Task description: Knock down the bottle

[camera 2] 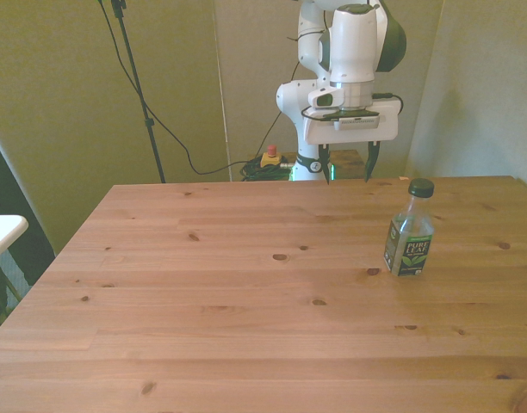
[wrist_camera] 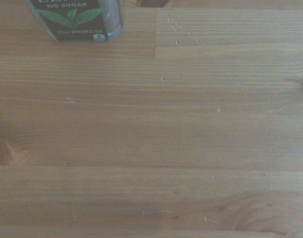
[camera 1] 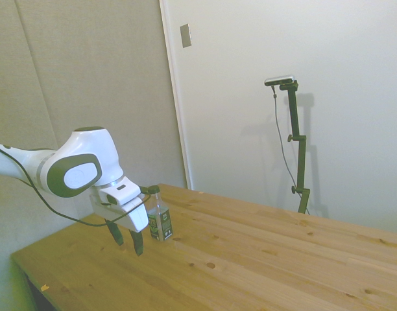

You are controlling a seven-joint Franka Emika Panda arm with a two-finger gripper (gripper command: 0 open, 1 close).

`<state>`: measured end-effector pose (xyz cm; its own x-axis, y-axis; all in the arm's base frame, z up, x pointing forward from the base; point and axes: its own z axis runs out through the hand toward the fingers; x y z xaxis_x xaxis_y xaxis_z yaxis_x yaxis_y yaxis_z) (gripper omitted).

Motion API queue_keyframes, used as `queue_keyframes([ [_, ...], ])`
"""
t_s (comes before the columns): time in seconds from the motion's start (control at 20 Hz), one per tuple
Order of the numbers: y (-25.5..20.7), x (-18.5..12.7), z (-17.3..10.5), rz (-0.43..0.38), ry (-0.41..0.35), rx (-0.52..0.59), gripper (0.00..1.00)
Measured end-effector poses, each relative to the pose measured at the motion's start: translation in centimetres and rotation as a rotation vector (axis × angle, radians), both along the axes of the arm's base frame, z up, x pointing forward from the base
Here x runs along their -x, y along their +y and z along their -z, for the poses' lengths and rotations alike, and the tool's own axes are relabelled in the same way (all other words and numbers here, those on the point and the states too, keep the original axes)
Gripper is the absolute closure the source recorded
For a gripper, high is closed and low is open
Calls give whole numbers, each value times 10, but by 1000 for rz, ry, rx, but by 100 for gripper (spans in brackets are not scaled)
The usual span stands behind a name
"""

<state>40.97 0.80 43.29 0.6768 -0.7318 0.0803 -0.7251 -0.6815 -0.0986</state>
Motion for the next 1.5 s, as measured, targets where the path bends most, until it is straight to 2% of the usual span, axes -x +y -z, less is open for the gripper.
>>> queue_keyframes([
  [0.05,0,0,0,0,0,0,0],
  [0.1,0,-1,0,0,0,1,100],
  [0.4,5,-35,-14,2,6,-6,100],
  [0.65,25,-68,-34,8,22,-14,100],
  [0.9,47,-88,-51,25,7,-18,100],
  [1.5,71,-131,-60,43,8,5,100],
])
